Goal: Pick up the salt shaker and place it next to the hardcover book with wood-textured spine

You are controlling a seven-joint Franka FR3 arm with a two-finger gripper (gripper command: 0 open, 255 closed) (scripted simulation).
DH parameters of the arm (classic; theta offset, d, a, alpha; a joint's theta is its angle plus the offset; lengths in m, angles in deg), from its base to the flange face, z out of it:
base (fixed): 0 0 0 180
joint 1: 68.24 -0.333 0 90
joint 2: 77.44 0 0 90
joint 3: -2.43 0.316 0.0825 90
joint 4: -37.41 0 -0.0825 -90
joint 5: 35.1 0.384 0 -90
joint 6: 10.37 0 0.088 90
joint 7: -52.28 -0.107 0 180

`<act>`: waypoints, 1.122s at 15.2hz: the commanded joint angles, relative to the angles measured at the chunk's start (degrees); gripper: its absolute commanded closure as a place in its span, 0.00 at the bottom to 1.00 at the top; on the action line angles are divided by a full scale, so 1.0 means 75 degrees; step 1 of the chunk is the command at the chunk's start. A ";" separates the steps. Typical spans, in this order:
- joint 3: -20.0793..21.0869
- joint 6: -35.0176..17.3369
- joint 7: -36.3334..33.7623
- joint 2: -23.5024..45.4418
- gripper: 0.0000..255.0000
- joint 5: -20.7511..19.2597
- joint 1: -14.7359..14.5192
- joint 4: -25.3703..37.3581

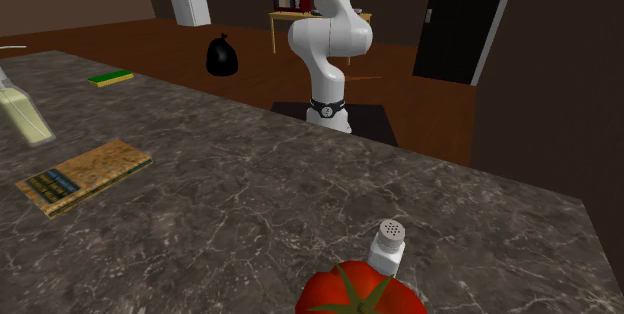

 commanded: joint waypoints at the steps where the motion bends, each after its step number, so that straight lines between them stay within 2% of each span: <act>1: 0.0000 0.0000 0.0000 0.0000 0.00 0.0000 0.0000 0.0000; 9: 0.0494 -0.2112 -0.0520 0.1468 0.00 0.0064 0.0049 -0.0421; 17: 0.0939 -0.3982 -0.1152 0.3443 0.00 -0.0154 0.0166 -0.0114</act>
